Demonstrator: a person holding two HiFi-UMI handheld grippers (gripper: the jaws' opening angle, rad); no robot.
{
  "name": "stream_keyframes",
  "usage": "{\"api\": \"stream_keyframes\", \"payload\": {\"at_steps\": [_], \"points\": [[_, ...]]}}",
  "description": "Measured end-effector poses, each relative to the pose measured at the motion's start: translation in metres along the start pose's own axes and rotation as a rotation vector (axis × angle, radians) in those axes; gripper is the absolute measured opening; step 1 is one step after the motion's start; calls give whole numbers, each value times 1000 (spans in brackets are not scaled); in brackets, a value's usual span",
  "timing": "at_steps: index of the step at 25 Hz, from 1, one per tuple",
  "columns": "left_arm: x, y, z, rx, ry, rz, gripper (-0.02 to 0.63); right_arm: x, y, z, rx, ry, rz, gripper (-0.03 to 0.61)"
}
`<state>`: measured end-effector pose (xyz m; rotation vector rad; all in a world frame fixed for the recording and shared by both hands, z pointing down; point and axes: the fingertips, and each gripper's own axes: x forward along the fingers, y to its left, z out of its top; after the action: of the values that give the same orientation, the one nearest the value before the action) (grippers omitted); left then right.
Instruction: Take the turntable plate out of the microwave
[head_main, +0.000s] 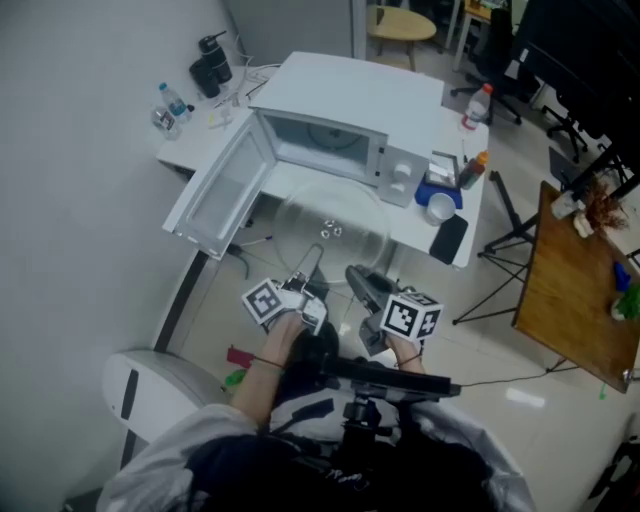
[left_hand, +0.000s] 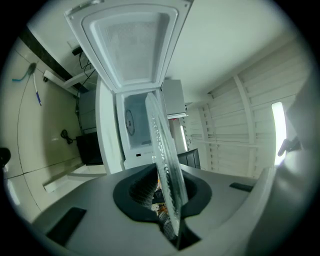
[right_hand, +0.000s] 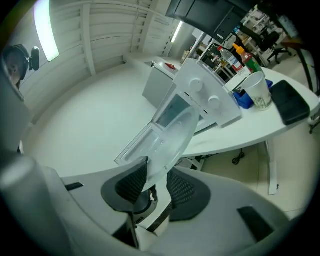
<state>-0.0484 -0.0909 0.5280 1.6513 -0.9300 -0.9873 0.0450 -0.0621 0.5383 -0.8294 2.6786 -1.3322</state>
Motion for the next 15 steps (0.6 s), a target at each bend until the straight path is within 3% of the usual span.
{"api": "stream_keyframes", "payload": {"at_steps": [6,15], "points": [[-37,-15,-34,-3,-36,-9,31,-39,14,-31,-18,28,33,135],[-74,-35,-44,46,-69,-4,29,-57,34,-56,-25,52,71,137]]}}
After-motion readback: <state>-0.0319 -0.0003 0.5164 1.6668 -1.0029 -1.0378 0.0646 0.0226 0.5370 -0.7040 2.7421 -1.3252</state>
